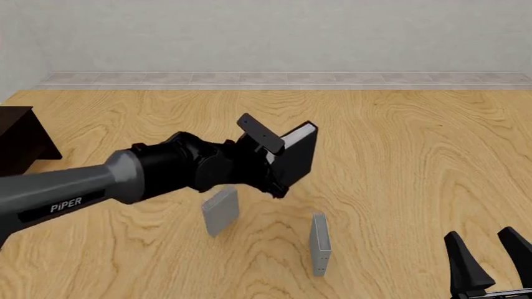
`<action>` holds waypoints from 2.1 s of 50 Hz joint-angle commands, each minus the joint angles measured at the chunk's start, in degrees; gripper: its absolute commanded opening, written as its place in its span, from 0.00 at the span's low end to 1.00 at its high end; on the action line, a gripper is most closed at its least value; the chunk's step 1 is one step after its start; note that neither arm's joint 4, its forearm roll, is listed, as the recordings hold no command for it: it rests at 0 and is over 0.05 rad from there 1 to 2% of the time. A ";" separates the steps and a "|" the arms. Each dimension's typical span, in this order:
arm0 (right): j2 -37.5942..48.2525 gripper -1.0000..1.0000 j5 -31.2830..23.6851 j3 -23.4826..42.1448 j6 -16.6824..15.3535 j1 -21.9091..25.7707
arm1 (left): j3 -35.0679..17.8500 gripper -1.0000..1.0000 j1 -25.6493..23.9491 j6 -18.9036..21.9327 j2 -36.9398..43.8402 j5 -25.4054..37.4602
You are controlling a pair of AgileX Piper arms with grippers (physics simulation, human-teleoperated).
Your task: Pick up the book in the middle and place it on the cabinet shelf.
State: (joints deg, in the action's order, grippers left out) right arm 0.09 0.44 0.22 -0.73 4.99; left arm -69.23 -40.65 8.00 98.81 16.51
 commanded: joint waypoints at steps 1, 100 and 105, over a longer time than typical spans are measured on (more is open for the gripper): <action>0.00 1.00 -0.02 0.00 0.01 -0.01 | -2.85 0.00 2.26 3.48 -4.17 2.49; 0.00 1.00 -0.01 0.00 0.01 0.00 | 11.31 0.00 36.12 44.42 -47.13 19.41; 0.00 1.00 -0.01 0.00 0.00 0.00 | 14.04 0.00 41.16 49.83 -49.24 17.09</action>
State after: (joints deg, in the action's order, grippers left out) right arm 0.09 0.43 0.23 -0.73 4.99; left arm -56.81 -5.87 51.15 52.91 35.23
